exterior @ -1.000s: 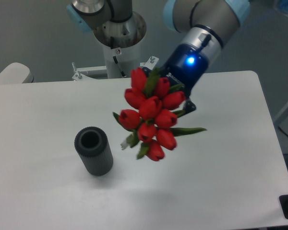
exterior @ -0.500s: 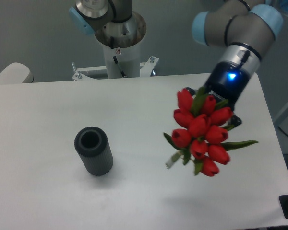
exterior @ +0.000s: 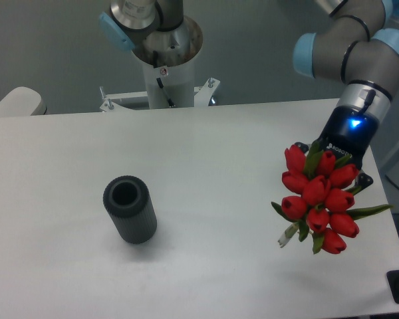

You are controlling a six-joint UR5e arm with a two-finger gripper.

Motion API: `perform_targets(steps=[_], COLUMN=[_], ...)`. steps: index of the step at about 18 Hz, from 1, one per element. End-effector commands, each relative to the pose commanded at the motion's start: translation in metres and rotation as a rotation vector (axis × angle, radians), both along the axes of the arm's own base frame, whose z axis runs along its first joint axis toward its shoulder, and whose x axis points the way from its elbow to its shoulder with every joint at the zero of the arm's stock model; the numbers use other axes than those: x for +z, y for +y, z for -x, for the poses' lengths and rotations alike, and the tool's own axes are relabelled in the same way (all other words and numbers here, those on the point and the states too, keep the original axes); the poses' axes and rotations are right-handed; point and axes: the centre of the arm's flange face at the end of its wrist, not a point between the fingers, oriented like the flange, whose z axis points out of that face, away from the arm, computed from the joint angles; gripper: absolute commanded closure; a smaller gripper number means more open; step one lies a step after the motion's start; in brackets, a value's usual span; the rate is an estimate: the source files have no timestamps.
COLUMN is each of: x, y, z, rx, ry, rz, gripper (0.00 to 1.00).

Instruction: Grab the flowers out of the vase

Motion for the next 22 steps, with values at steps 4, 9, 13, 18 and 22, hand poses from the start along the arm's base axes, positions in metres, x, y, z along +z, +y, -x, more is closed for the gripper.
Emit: perform_targets(steps=[4,9,13,18,22], x=[-0.0002,-0.0007,-0.0024,-0.0024,-0.0025], y=[0.0049,0.0046,0.0033,0.0074,0.0073], z=[-0.004,-0.0048,-0.0056,-0.0089,-0.0089], rx=[-0.006,-0.008,-0.011,-0.011,-0.01], ry=[0.0,0.003,0.032,0.039,0.039], rz=[0.006,0.006,0.024,0.044,0.046], gripper=[0.66,0.66,0.66,0.66,0.66])
